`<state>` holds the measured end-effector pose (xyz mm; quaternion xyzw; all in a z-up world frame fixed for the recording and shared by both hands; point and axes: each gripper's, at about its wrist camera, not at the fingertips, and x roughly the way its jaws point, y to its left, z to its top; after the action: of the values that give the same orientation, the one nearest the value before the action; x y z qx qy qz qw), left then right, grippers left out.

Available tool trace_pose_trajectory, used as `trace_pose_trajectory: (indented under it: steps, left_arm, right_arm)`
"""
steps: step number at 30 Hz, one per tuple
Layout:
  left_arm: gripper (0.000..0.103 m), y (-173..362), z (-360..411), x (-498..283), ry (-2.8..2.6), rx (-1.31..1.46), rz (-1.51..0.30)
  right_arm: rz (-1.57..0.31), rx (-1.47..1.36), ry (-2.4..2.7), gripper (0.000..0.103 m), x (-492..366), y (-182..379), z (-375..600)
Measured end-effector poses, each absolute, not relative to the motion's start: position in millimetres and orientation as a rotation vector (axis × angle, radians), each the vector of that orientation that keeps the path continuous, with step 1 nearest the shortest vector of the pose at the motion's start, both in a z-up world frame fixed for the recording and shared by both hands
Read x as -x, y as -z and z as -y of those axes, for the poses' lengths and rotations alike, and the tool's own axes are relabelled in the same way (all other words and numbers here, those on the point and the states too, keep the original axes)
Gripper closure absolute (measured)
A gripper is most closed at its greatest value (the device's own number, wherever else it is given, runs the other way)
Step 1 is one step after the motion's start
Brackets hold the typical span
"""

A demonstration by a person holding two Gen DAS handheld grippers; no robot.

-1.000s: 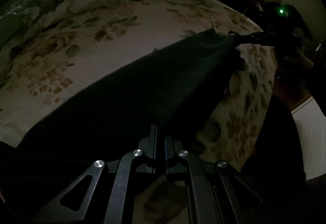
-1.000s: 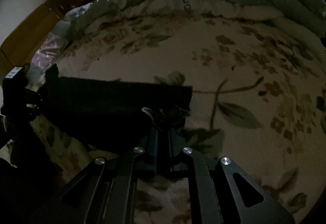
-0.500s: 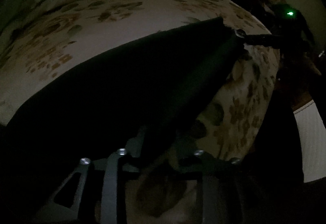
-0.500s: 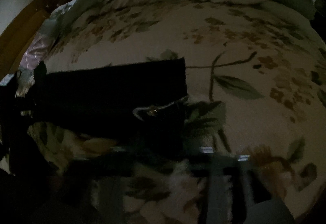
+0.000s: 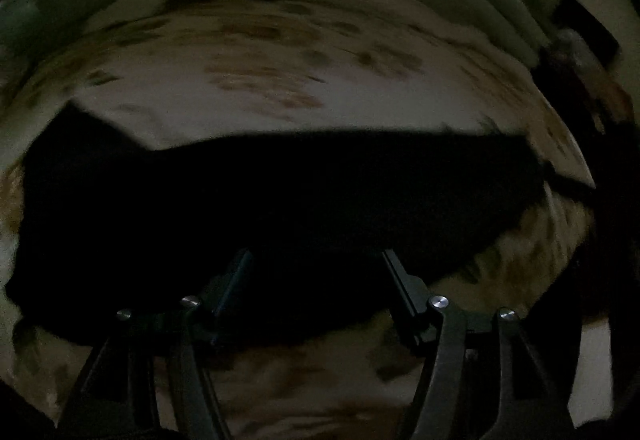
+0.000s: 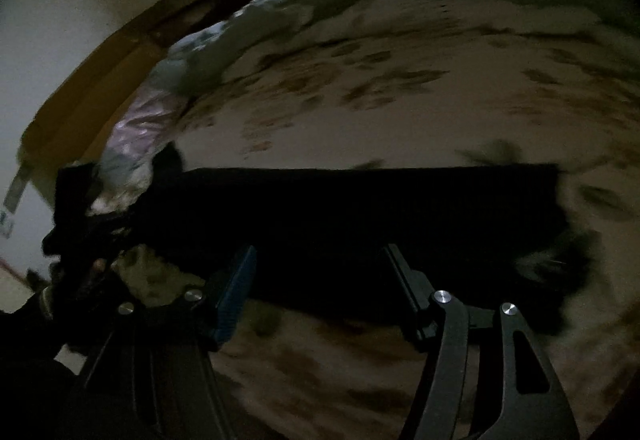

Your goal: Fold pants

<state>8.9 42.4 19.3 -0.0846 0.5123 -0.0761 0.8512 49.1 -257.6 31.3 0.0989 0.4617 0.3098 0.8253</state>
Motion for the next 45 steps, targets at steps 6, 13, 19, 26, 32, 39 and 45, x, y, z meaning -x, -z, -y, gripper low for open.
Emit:
trace_pose_trajectory:
  steps: [6, 13, 19, 26, 32, 39, 45]
  left_arm:
    - [0.033, -32.5, -111.1, -25.0, -0.062, 0.283, -1.092]
    - [0.03, -44.3, -161.5, -73.5, -0.265, 0.341, -1.147]
    - [0.028, -16.6, -164.9, -120.4, -0.38, 0.258, -1.272]
    - [0.03, 17.4, -154.0, -131.9, -0.438, 0.132, -1.356]
    - [0.097, 14.6, -150.7, -115.9, -0.374, 0.165, -1.302]
    - [0.1, -14.4, -166.3, -72.1, -0.299, 0.319, -1.128]
    - [0.1, -34.2, -185.5, -24.5, -0.267, 0.466, -1.002]
  right_arm:
    - [-0.985, -0.206, -0.788, 0.038, -53.4, -30.5, 189.8]
    - [-0.993, -0.176, -0.921, 0.038, -60.1, -32.1, 114.5]
    - [-1.033, -0.142, -1.007, 0.038, -69.0, -21.7, 61.7]
    - [-1.108, -0.075, -1.065, 0.038, -78.1, 3.4, 19.5]
    - [-1.156, -0.041, -1.086, 0.051, -81.1, 23.7, 0.3]
    - [-1.135, -0.051, -1.108, 0.096, -73.8, 18.2, 5.5]
    - [-1.055, 0.0, -1.119, 0.096, -59.0, -3.4, 2.0]
